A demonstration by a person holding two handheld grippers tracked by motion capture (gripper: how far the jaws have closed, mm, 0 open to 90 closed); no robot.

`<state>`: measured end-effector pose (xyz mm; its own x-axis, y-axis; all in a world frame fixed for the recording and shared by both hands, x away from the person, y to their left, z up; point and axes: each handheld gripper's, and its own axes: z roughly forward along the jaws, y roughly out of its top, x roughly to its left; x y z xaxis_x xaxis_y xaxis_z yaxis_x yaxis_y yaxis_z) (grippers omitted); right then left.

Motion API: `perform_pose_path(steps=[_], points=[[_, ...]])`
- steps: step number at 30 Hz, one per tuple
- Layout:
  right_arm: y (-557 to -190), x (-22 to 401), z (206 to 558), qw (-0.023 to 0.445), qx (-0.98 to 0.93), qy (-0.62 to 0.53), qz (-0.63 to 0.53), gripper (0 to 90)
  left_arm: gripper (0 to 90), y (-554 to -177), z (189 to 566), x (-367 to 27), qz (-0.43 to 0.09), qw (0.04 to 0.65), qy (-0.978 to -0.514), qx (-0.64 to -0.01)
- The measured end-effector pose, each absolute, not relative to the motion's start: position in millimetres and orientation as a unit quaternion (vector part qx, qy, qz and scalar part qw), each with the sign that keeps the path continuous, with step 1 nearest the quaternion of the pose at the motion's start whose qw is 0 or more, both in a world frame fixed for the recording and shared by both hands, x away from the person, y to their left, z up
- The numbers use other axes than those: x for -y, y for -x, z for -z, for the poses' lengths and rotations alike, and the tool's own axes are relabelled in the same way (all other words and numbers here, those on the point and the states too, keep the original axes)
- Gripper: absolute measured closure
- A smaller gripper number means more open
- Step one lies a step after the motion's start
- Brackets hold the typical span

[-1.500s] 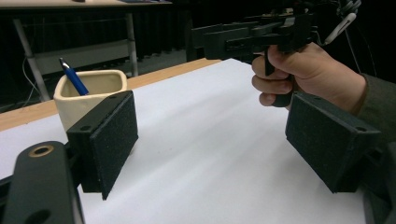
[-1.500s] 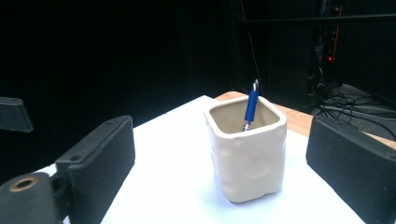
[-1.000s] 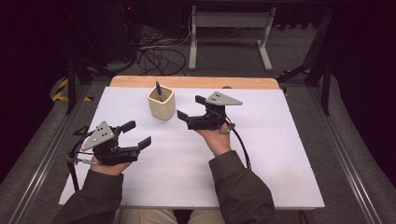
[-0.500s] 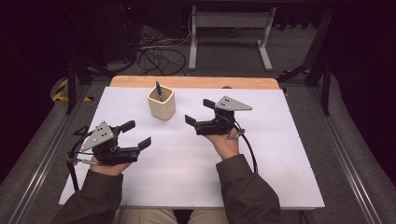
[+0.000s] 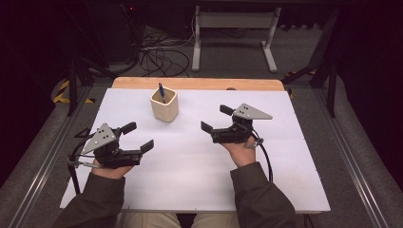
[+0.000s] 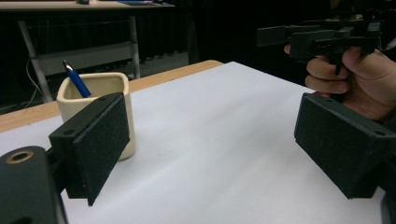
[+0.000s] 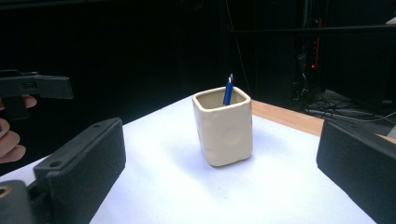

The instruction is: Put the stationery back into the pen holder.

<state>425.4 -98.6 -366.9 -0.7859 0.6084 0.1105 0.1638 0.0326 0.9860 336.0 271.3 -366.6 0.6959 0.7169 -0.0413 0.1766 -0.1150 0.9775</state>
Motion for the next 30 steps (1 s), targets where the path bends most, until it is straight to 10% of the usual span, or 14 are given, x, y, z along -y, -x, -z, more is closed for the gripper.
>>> perform_pose_path(steps=[30], points=[[-384, 175, 376, 0.199, -0.669, -0.318, -0.642, 1.4, 8.2, -336, 364, -273, -0.239, 0.59, -0.706, -0.311]])
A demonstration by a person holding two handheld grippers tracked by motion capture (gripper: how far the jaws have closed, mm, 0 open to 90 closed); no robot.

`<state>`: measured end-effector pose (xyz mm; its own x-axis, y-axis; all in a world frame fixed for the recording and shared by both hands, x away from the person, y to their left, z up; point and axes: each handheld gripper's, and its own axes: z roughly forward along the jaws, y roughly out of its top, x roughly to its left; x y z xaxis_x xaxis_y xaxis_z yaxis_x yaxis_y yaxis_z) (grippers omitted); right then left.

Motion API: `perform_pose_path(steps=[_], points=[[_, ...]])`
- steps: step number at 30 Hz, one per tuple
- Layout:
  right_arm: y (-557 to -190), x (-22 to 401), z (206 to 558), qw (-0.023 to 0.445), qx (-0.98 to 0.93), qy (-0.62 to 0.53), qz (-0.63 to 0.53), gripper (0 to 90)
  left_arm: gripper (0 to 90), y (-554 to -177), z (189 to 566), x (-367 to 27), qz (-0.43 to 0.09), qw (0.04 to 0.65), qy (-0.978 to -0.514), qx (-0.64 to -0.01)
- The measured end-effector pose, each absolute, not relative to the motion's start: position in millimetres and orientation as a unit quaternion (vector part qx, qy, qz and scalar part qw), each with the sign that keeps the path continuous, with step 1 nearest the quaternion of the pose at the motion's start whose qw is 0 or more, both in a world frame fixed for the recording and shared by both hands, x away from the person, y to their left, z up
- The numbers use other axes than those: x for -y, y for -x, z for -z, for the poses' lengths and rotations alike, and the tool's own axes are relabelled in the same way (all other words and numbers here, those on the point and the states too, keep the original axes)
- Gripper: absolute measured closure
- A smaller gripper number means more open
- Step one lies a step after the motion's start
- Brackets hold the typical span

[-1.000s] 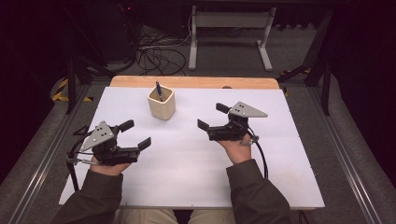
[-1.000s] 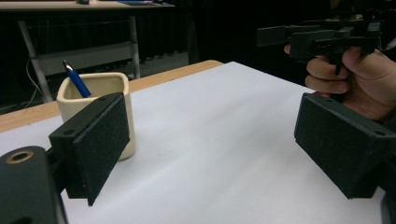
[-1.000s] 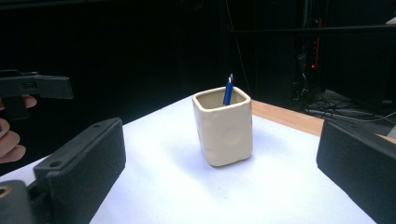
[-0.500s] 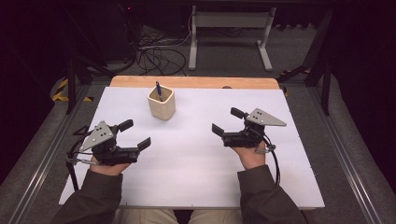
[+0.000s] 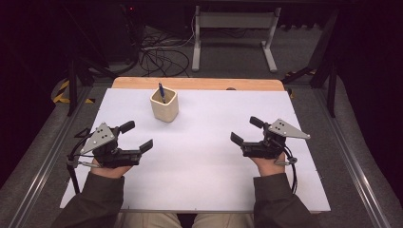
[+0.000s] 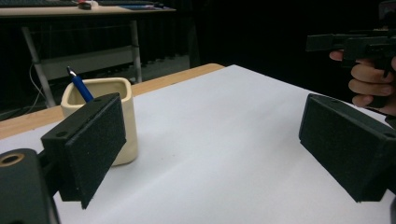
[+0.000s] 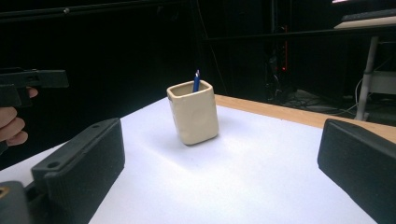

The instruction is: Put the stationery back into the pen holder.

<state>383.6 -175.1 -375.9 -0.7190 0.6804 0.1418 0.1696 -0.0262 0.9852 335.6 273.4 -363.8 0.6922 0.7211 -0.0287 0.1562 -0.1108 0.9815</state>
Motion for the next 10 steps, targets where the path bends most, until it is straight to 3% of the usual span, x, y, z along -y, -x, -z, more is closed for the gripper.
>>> perform_pose_path(steps=[10], points=[[-379, 188, 380, 0.202, -0.666, -0.329, -0.638, 1.1, 8.1, -335, 363, -274, -0.24, 0.59, -0.707, -0.309]])
